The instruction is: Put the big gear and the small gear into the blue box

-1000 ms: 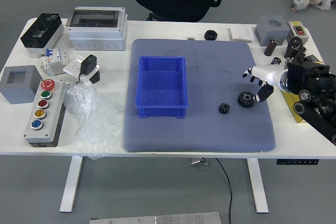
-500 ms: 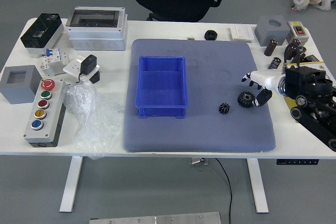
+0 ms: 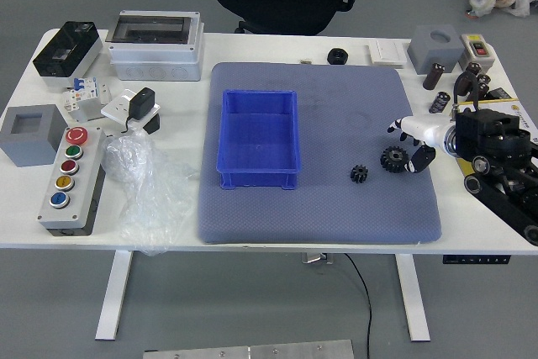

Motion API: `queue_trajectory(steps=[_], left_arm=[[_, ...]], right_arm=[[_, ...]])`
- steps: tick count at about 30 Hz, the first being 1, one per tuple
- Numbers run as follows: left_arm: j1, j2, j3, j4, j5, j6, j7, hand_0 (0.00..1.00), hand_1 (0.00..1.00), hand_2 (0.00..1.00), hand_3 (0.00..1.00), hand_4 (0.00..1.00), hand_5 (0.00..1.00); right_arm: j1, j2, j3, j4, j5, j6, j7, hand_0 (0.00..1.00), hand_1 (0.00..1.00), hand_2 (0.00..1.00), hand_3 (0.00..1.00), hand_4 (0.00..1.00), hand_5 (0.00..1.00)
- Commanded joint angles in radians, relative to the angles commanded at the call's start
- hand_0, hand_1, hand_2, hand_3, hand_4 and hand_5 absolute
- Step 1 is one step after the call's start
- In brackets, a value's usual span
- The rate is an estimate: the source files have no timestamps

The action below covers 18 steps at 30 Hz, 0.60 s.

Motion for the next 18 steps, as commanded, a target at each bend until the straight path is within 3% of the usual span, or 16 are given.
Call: queue_trajectory(steps=[18], left_arm=[[-0.001,-0.003,-0.002,0.0,0.002,0.0,0.0,0.857,0.827,0.821,0.772,0.594,0.373]], right_arm=[[-0.005,0.007,-0.002,-0.006,-0.009,0.004,-0.003,0.695,0.711,0.818,0.905,0.734,0.002]])
